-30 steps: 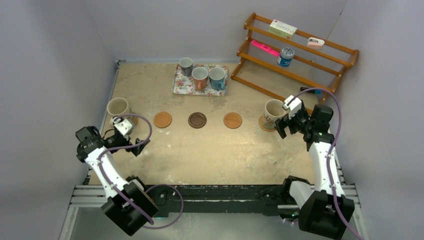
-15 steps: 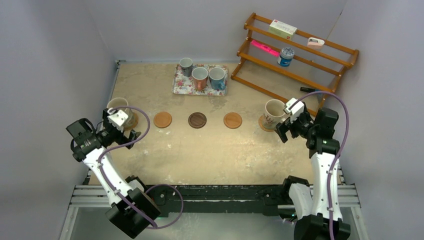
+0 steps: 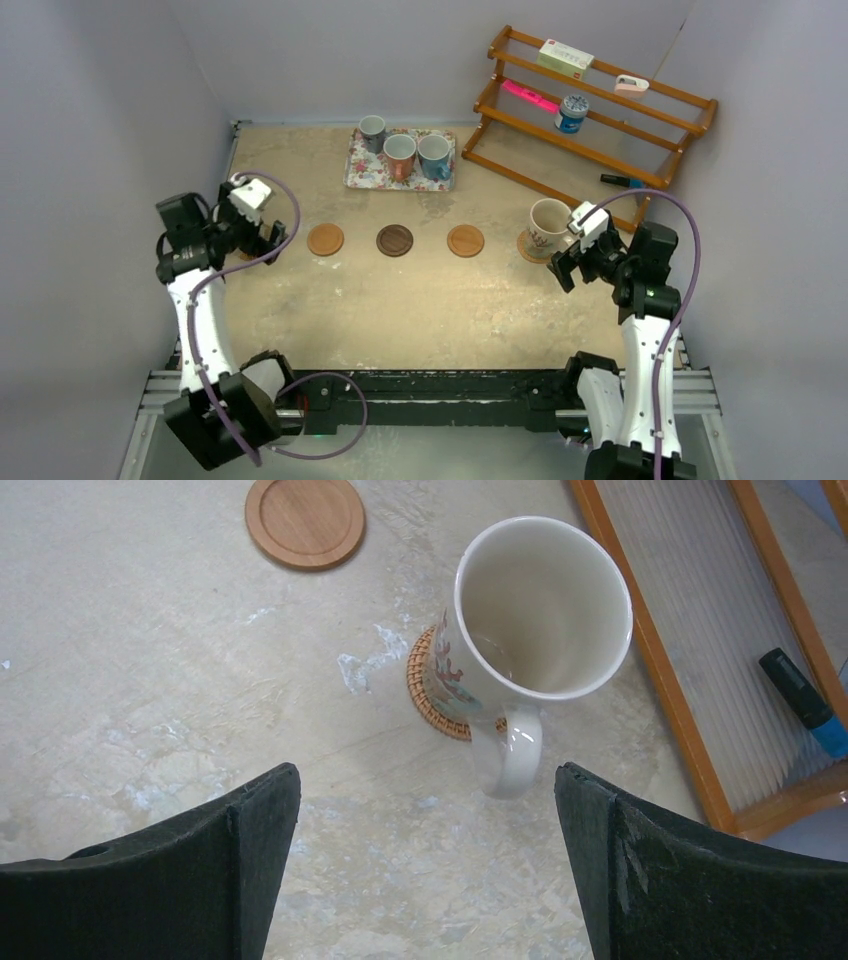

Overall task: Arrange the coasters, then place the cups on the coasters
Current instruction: Pick up the cup from the tray.

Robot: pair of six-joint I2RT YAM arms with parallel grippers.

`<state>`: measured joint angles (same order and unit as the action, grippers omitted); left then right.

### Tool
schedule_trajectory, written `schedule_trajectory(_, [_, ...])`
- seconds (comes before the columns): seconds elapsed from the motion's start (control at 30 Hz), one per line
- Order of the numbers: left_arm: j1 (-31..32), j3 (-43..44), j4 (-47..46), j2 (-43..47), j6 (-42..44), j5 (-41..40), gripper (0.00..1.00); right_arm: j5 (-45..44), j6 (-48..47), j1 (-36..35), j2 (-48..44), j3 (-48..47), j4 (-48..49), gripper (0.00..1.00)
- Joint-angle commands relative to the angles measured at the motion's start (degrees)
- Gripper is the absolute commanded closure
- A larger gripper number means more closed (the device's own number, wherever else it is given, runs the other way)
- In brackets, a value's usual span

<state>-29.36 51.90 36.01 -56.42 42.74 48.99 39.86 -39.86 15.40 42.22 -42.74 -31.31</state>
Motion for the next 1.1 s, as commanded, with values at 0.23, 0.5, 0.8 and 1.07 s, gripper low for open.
schedule_trajectory(0.23, [24.85,8.29,-11.73,-14.1,-14.31,-24.28,0.0,-0.7,0.92,0.16,-2.3,-3.06,-4.12,0.01])
schedule_trajectory(0.5, [37.82,13.46,-21.63,-22.88,-22.94,-34.19,0.0,4.09,-0.92,0.18,-2.01,-0.9,-4.42,0.01])
schedule_trajectory(0.8, [45.63,21.95,-27.45,-35.95,-34.98,-41.92,0.0,4.1,-1.16,0.18,0.61,-0.61,-4.1,0.01])
schedule_trajectory(1.07, [50.83,31.86,-28.56,-48.27,-38.9,-44.91,0.0,3.74,-0.77,0.16,-1.84,1.57,-2.73,0.01])
